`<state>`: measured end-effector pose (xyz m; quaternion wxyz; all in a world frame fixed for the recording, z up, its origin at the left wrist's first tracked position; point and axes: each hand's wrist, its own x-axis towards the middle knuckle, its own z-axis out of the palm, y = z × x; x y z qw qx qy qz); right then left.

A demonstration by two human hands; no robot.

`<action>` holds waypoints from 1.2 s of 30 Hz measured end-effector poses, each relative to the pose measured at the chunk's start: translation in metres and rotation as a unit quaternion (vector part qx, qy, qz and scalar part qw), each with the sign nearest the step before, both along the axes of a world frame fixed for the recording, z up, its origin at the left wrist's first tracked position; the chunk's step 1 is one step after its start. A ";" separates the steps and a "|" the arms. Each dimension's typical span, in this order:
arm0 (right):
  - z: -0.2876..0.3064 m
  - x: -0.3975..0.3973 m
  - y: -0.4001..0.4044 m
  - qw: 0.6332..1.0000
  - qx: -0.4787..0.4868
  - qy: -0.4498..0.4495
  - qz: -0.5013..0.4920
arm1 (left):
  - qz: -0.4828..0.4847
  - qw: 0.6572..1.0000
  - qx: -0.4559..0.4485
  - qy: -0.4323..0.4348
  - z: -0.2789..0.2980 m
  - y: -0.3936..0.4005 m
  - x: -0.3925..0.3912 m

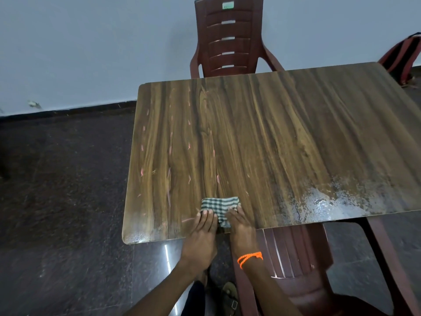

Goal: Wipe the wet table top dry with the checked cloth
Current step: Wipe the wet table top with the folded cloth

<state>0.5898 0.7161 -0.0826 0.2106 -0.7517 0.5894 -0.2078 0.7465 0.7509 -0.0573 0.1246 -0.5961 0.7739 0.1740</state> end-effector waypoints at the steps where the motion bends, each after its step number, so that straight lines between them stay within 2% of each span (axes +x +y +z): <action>1: -0.002 -0.007 0.003 1.000 -0.001 -0.001 -0.002 | -0.004 1.000 0.005 0.007 -0.003 0.003 -0.003; 5: -0.003 -0.029 -0.009 0.999 0.004 0.001 -0.045 | -0.027 0.999 -0.013 0.042 -0.004 -0.017 -0.021; 10: -0.004 -0.023 -0.065 0.996 0.004 -0.007 -0.094 | -0.035 0.997 -0.062 0.028 0.005 -0.074 -0.027; 15: -0.004 0.018 -0.102 0.998 0.004 -0.027 -0.063 | -0.005 0.996 -0.078 0.030 0.004 -0.105 0.011; 21: -0.002 0.022 -0.068 0.999 -0.020 -0.026 0.003 | 0.028 0.995 -0.059 0.078 -0.010 -0.067 0.022; 25: -0.005 -0.008 -0.062 0.999 -0.034 -0.012 -0.024 | 0.000 0.994 -0.054 0.099 -0.010 -0.061 0.002; 30: 0.001 -0.017 -0.104 0.994 -0.023 -0.006 -0.105 | -0.040 0.993 -0.075 0.086 -0.002 -0.115 -0.012; 36: -0.002 0.025 -0.157 0.996 -0.011 -0.019 -0.083 | -0.014 0.994 -0.082 0.065 0.003 -0.169 0.024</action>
